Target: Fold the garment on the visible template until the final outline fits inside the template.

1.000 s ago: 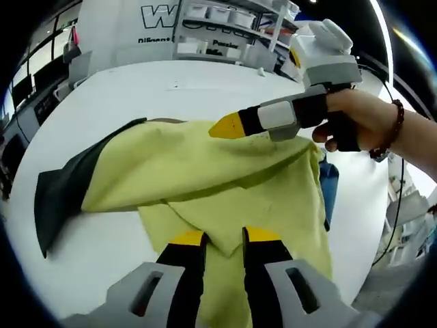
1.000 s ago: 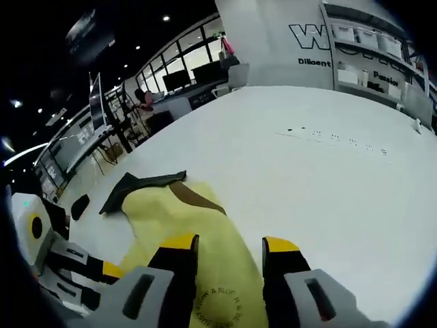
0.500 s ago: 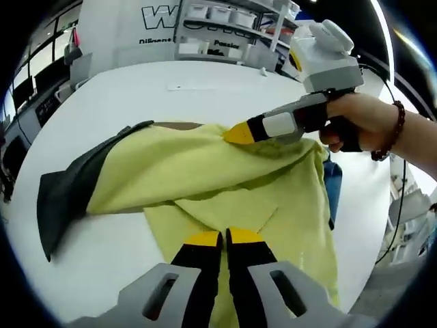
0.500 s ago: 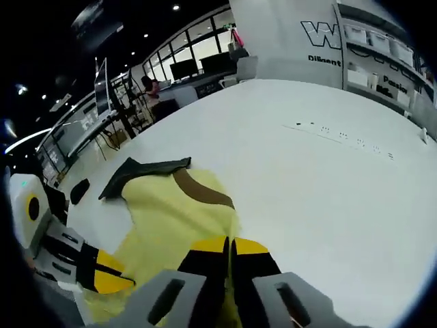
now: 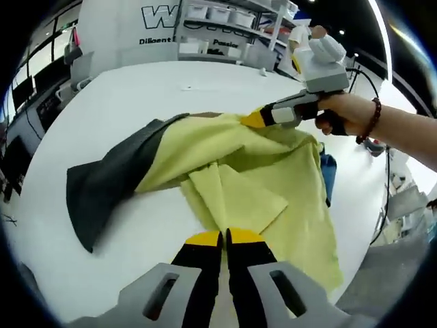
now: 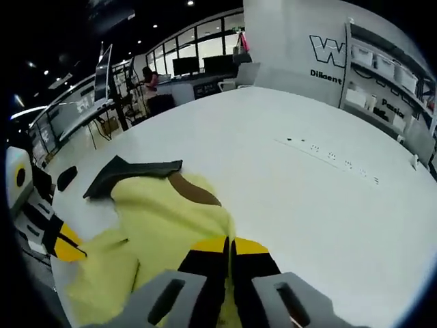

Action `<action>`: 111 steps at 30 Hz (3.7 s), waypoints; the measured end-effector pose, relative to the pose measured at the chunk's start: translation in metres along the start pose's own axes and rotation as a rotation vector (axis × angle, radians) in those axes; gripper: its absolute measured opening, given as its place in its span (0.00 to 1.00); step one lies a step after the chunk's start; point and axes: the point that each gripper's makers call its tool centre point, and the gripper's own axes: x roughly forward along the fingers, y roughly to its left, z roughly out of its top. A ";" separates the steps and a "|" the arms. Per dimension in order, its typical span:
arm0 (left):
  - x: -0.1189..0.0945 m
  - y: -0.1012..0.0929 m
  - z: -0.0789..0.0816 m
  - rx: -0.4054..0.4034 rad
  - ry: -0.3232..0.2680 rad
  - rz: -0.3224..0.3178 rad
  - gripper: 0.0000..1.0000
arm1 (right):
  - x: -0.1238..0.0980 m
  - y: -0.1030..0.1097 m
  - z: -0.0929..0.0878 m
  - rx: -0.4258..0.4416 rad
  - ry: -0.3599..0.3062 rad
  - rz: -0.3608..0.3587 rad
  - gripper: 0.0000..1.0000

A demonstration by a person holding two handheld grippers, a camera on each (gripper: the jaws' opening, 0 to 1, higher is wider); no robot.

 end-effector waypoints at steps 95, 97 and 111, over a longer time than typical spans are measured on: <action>-0.011 0.138 0.037 -0.234 -0.028 0.148 0.44 | -0.012 -0.011 0.024 0.258 -0.156 0.025 0.44; -0.004 0.139 0.036 -0.242 -0.015 0.139 0.39 | -0.005 -0.013 0.027 0.279 -0.156 0.021 0.38; -0.001 0.147 0.045 -0.191 -0.023 0.152 0.00 | 0.024 -0.009 0.015 0.316 -0.096 0.054 0.00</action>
